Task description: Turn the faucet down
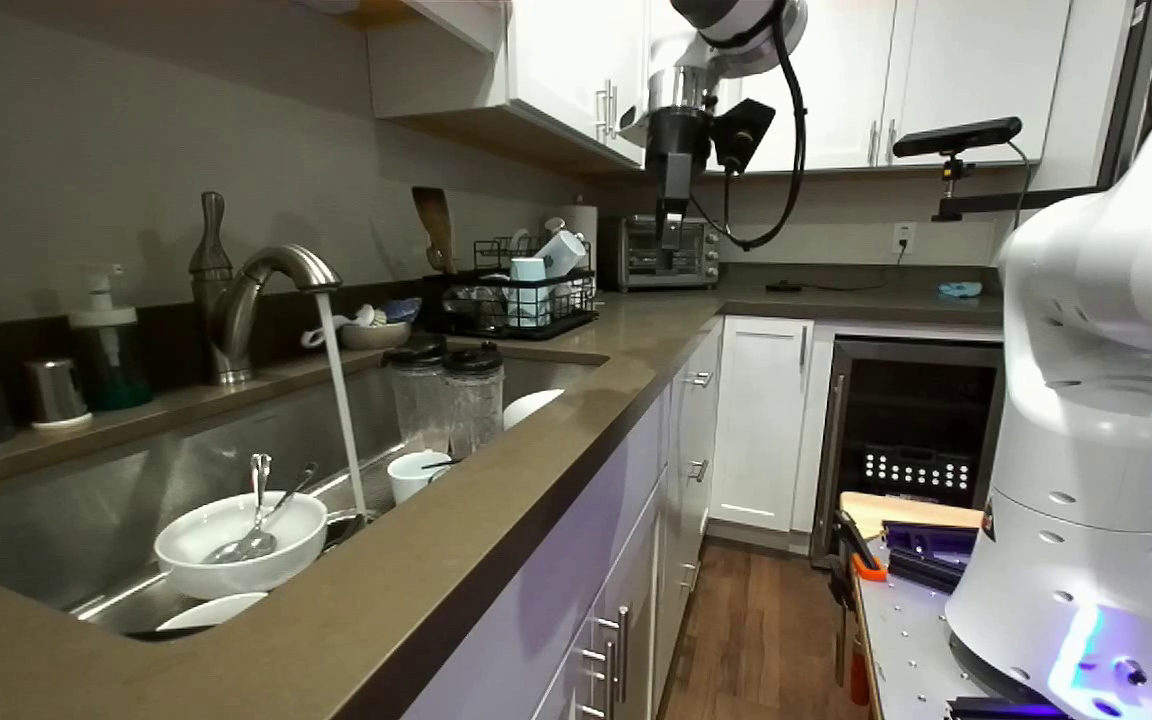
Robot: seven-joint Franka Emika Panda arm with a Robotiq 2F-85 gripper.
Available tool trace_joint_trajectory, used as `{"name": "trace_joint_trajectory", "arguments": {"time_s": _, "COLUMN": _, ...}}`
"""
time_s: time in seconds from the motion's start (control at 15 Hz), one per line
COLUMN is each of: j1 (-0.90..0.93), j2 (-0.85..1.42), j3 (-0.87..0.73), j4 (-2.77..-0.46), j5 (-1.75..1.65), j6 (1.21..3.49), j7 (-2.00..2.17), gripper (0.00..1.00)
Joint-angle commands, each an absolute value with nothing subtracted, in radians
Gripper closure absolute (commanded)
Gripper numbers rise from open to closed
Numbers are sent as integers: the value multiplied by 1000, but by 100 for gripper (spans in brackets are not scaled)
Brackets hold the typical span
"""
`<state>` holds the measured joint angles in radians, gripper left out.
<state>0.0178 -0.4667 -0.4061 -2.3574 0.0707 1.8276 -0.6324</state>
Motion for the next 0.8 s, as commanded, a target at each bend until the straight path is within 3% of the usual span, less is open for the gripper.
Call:
{"name": "trace_joint_trajectory", "arguments": {"time_s": 0.0, "j1": -20, "j2": -448, "j3": -351, "j4": -2357, "j5": 90, "j6": 1830, "j7": -635, "gripper": 0}}
{"name": "trace_joint_trajectory", "arguments": {"time_s": 0.73, "j1": 13, "j2": -351, "j3": -216, "j4": -2308, "j5": 152, "j6": 1953, "j7": -521, "gripper": 0}}
